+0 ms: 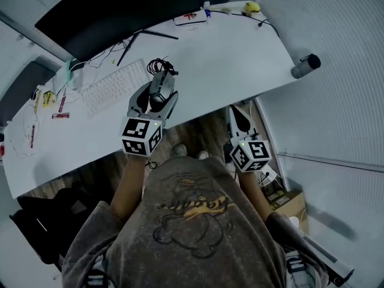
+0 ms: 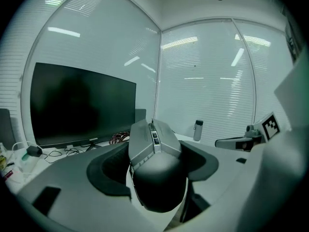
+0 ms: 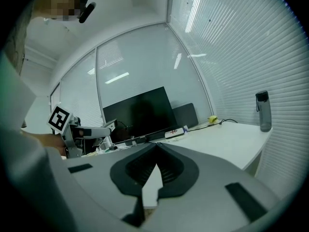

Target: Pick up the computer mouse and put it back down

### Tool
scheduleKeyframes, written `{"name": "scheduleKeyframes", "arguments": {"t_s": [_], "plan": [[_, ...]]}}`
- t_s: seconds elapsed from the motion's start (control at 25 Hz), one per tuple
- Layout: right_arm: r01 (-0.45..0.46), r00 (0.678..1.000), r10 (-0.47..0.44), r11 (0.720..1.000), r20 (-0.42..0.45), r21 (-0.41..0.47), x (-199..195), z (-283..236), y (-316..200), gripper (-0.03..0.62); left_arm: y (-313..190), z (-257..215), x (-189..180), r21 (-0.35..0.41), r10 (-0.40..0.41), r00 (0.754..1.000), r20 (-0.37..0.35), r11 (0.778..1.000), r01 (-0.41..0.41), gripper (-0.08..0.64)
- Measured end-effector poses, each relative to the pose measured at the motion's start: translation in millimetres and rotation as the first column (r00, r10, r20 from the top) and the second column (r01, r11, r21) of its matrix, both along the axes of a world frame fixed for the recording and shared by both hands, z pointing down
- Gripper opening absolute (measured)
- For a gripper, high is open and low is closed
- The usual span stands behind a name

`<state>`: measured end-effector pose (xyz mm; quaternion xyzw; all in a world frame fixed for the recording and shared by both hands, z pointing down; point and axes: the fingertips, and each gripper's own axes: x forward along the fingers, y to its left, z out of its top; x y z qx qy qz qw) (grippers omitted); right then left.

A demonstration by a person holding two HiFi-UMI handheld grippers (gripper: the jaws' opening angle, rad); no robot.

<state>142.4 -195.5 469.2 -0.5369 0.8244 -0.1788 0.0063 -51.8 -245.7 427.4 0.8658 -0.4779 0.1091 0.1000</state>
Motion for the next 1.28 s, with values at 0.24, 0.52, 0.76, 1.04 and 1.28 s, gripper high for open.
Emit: {"name": "scheduleKeyframes", "arguments": {"t_s": [0.24, 0.52, 0.76, 1.04, 1.28], "plan": [[0.073, 0.997, -0.073, 0.997, -0.004, 0.008, -29.5, -3.7, -2.4, 0.008, 21.3, -3.5, -33.6, 0.000, -0.072, 0.997, -0.014, 0.997, 0.072, 0.319], [0.117, 0.993, -0.117, 0.993, -0.006, 0.014, -51.1, -6.6, -0.4, 0.008, 33.4, -14.0, -58.0, 0.015, -0.120, 0.992, -0.028, 0.993, 0.120, 0.319], [0.122, 0.993, -0.121, 0.992, -0.005, 0.022, -58.9, -10.6, 2.4, 0.008, 39.9, -13.1, -73.4, 0.012, -0.146, 0.989, -0.031, 0.989, 0.146, 0.319], [0.119, 0.993, -0.119, 0.993, 0.004, 0.019, -62.0, -8.4, 5.7, 0.008, 42.4, -2.6, -84.1, -0.004, -0.162, 0.987, -0.007, 0.987, 0.162, 0.319], [0.120, 0.993, -0.120, 0.993, 0.009, 0.017, -64.4, -7.1, 8.6, 0.008, 43.2, 14.8, -90.0, -0.035, -0.165, 0.986, 0.016, 0.986, 0.165, 0.319]]}}
